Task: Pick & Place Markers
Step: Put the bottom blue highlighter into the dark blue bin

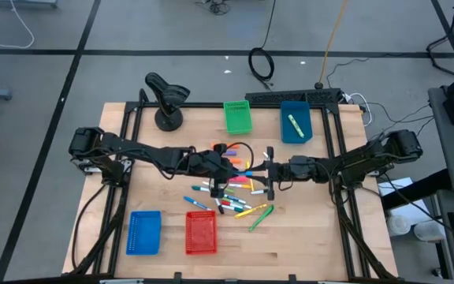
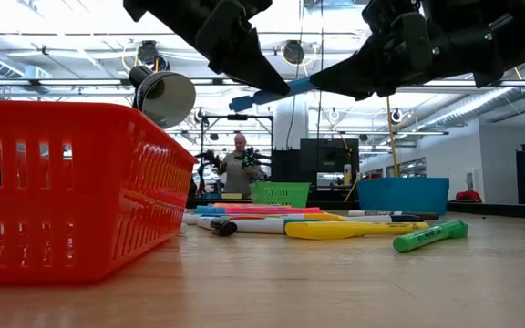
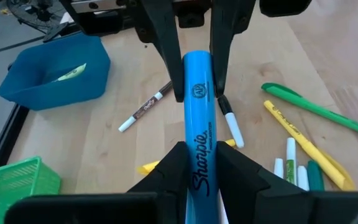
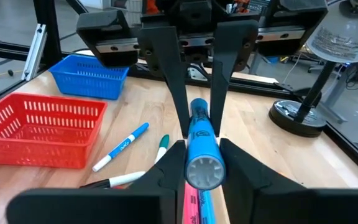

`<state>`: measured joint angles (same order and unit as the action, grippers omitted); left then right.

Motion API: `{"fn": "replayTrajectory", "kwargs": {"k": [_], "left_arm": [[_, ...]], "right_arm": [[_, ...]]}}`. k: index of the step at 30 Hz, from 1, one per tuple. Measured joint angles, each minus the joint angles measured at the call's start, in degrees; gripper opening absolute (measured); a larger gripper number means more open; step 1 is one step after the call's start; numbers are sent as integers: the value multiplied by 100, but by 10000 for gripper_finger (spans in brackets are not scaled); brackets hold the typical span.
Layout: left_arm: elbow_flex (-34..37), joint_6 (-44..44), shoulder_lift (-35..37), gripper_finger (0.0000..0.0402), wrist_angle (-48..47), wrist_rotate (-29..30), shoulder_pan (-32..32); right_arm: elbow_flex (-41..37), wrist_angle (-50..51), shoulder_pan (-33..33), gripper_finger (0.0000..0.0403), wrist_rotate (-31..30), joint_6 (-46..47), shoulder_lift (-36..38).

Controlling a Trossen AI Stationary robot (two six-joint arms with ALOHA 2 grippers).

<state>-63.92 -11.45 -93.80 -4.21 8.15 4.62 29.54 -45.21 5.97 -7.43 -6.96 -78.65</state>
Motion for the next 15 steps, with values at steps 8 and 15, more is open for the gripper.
{"fn": "replayTrajectory", "kwargs": {"k": [8,15], "left_arm": [[4,379,2,150,343,289,4],[0,273,112,266,652,532,83]], "right_arm": [[2,98,-1,62,0,-13,-2],[2,276,1,62,-316,-37,7]]}}
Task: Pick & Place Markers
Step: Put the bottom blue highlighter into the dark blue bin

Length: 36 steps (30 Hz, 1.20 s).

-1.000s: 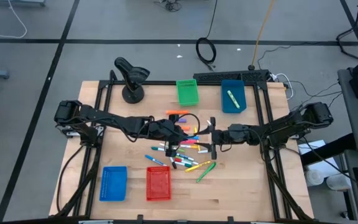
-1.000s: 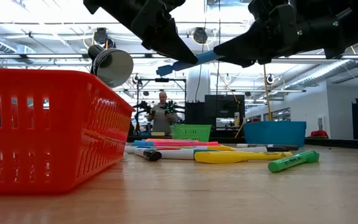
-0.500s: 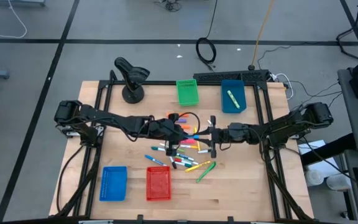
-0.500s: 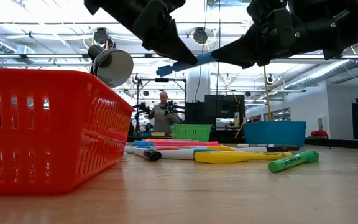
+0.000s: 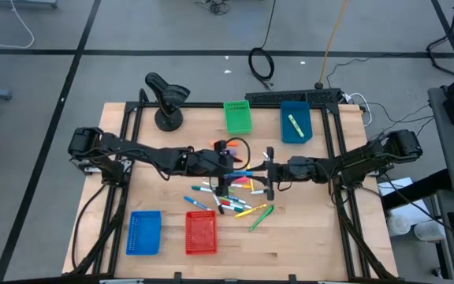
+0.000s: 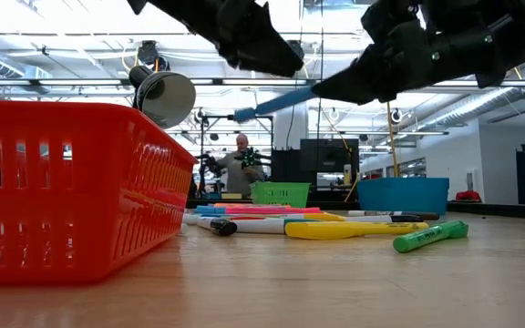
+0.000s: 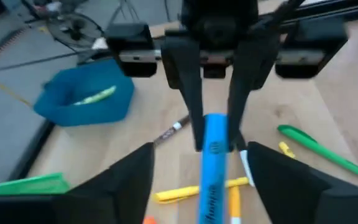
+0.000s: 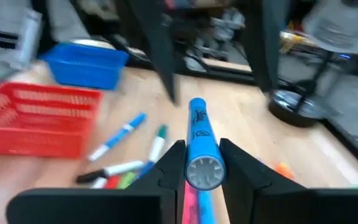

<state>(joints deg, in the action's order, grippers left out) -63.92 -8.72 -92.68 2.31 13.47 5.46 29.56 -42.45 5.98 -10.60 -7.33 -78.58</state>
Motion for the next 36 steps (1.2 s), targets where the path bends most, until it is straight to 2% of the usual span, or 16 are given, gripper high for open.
{"fn": "replayTrajectory", "kwargs": {"k": [5,10,14,17,23,31,36], "left_arm": [[-4,-6,307,304,-205,866,162],[-4,119,561,310,-700,1628,323],[-2,426,619,299,-1209,1850,369],[-2,658,629,288,-1488,1862,367],[-2,778,627,270,-1633,1865,367],[-2,755,627,258,-1600,1862,356],[-2,753,627,263,-1590,1862,356]], "right_arm": [[2,1064,-2,62,-1651,-282,472],[0,2423,0,62,-3269,-121,1217],[-2,3423,-32,62,-4562,101,1681],[-5,4004,-146,62,-5233,355,1912],[-309,4309,-672,62,-5675,529,2091],[-696,4295,-1572,68,-5224,708,2104],[-777,4182,-1767,104,-5227,823,2104]]}}
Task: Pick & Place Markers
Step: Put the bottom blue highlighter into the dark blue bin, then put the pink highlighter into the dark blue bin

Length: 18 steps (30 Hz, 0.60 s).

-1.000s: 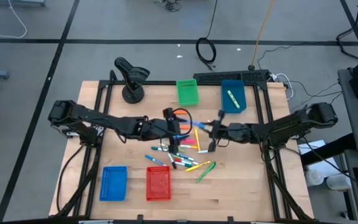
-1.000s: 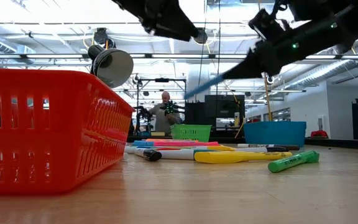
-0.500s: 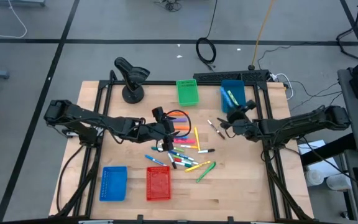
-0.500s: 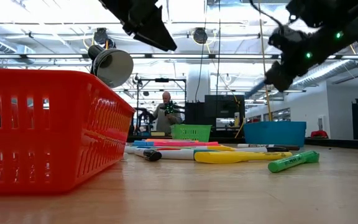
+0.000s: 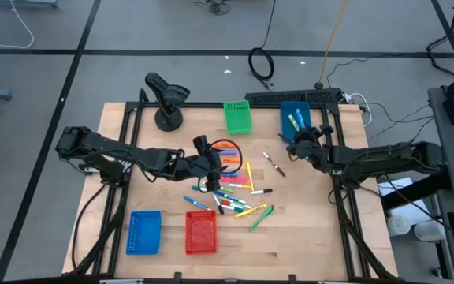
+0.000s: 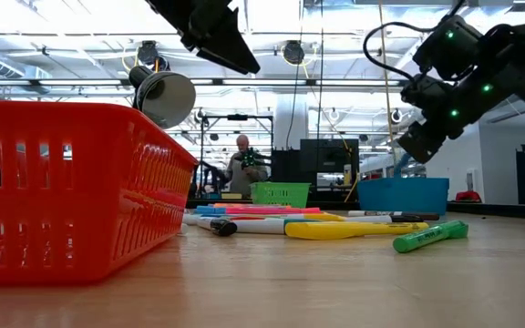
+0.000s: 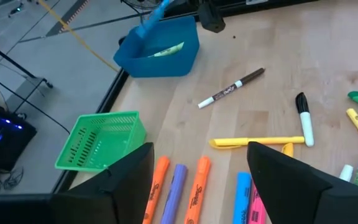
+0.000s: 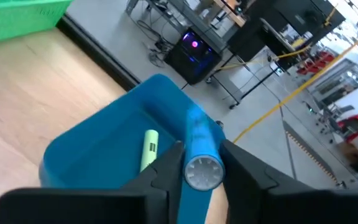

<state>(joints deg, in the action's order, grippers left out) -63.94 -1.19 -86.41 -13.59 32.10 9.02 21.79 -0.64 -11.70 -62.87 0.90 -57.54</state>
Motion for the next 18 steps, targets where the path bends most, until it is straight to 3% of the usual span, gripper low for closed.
{"fn": "replayTrajectory", "kwargs": {"k": [12,15,18], "left_arm": [[0,-2,0,256,-56,-27,2],[0,-5,0,256,-193,-57,2],[0,-2,0,255,-447,-55,2]], "right_arm": [[-49,-805,-31,183,398,-144,-1],[-49,-1416,-23,190,1039,-509,65],[-3,-1969,-23,191,2133,-586,228]]}}
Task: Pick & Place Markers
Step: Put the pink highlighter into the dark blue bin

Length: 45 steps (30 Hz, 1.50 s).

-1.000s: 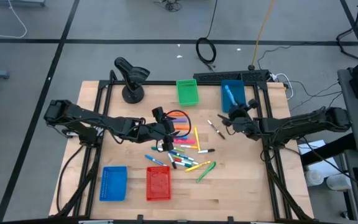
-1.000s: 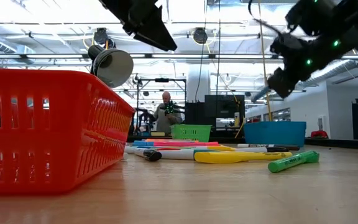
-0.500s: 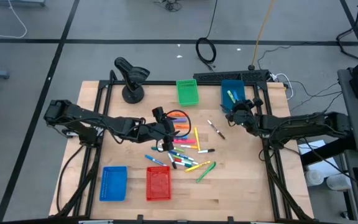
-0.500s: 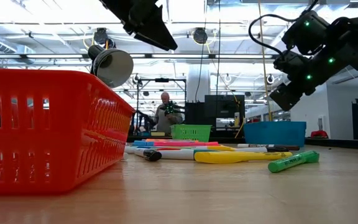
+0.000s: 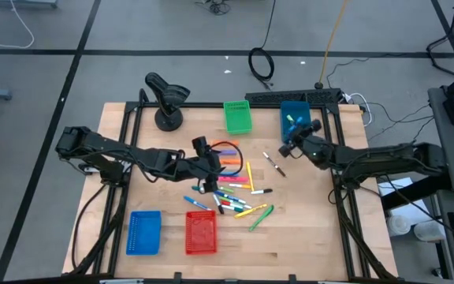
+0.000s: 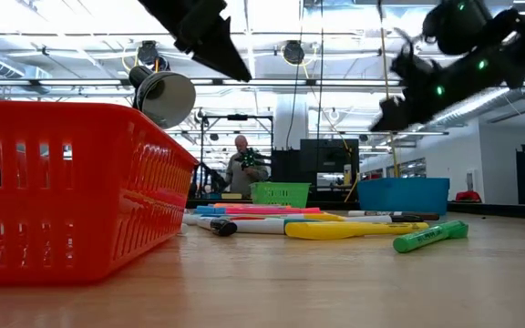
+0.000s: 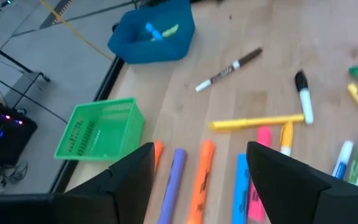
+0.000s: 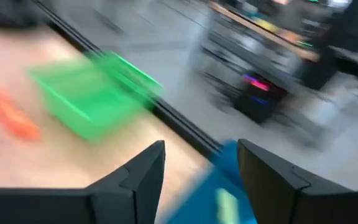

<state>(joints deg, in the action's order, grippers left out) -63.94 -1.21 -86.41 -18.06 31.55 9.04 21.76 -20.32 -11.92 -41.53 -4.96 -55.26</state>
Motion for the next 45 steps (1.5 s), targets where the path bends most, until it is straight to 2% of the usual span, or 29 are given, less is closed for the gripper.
{"fn": "replayTrajectory", "kwargs": {"k": [6,11,14,17,22,28,30,38,45], "left_arm": [[8,363,-83,255,-360,-203,-154],[263,429,-74,255,-216,-619,-307],[470,487,-74,255,-203,-651,-396],[810,481,-72,255,201,-1150,-509],[1413,334,-74,255,1387,-2085,-584],[1354,241,-299,255,1478,-2518,-575],[1062,211,-509,255,1417,-2677,-592],[-755,-468,-1694,255,-483,-2536,-603],[-1145,-1010,-2519,255,-615,-3136,-609]], "right_arm": [[26,-833,1,188,2215,163,418],[26,-1081,2,187,3644,555,627],[26,-1063,4,187,4483,735,642],[26,-1059,4,186,4986,756,635],[26,-1066,4,181,5068,751,635],[26,-1103,4,180,5065,733,633],[26,-1147,2,180,5062,731,633],[25,-1065,2,177,5064,733,634],[-95,-1148,2,176,5064,731,631]]}}
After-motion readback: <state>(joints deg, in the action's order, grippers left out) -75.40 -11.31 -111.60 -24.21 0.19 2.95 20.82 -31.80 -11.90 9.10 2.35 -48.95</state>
